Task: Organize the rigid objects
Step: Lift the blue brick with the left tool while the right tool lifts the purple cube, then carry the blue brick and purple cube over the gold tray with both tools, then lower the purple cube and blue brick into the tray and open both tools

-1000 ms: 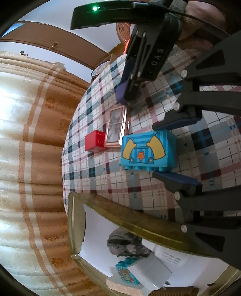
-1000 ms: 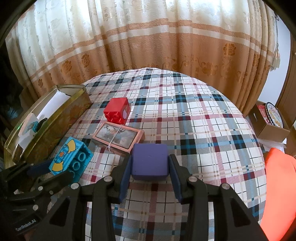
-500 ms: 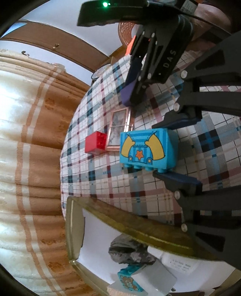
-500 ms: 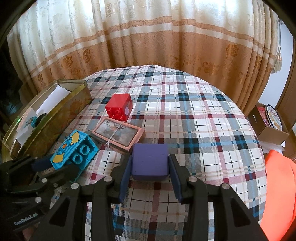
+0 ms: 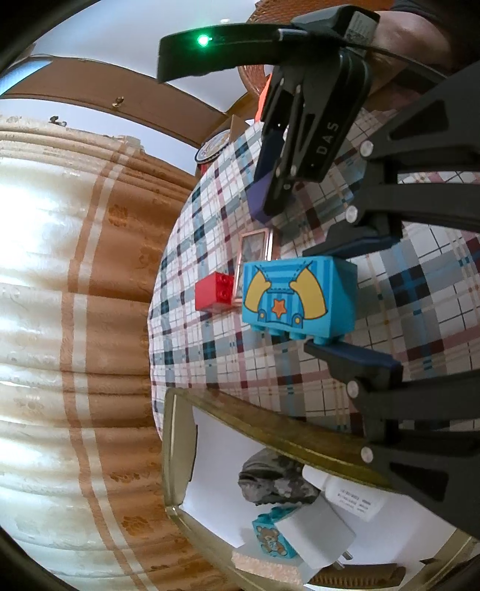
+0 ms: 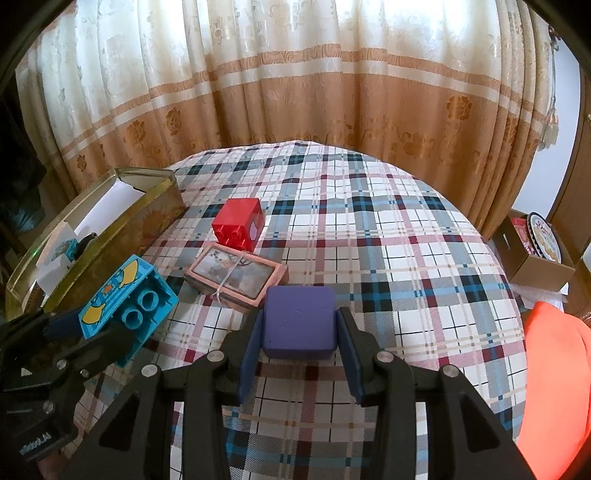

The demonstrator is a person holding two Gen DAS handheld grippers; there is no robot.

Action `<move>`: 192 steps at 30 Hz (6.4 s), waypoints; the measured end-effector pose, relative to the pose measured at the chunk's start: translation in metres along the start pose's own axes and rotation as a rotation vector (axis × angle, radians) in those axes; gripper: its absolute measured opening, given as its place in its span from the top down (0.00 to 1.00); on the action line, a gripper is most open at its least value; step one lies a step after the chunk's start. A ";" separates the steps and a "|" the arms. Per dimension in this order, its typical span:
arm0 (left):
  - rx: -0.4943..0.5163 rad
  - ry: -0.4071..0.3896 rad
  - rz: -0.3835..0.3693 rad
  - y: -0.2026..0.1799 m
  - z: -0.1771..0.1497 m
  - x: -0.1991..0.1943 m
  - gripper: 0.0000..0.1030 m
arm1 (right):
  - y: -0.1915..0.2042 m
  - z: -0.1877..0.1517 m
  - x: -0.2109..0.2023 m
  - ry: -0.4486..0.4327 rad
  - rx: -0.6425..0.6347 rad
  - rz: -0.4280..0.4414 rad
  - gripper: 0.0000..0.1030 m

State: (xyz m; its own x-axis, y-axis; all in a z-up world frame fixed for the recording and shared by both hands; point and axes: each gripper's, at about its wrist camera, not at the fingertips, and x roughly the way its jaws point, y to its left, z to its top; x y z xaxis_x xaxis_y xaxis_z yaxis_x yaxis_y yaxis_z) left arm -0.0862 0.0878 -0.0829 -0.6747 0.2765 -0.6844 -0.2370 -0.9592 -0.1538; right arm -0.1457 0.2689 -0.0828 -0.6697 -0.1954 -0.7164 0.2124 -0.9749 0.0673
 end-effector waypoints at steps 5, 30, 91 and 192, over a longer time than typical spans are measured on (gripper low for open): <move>0.013 -0.026 0.017 -0.002 0.001 -0.007 0.60 | 0.002 0.000 -0.004 -0.021 -0.008 -0.005 0.59; 0.061 -0.108 0.046 -0.008 0.003 -0.024 0.60 | 0.006 -0.001 -0.017 -0.096 -0.030 -0.015 0.59; -0.148 -0.158 0.230 0.150 0.056 -0.063 0.60 | 0.183 0.098 0.026 -0.111 -0.289 0.265 0.59; -0.189 -0.068 0.282 0.174 0.075 -0.034 0.29 | 0.185 0.106 0.068 -0.029 -0.248 0.240 0.41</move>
State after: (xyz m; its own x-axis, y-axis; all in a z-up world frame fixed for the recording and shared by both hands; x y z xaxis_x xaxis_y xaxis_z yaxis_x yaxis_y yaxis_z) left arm -0.1564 -0.0839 -0.0332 -0.7417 -0.0039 -0.6707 0.0950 -0.9905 -0.0993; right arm -0.2274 0.0634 -0.0455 -0.5989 -0.4226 -0.6802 0.5305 -0.8457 0.0583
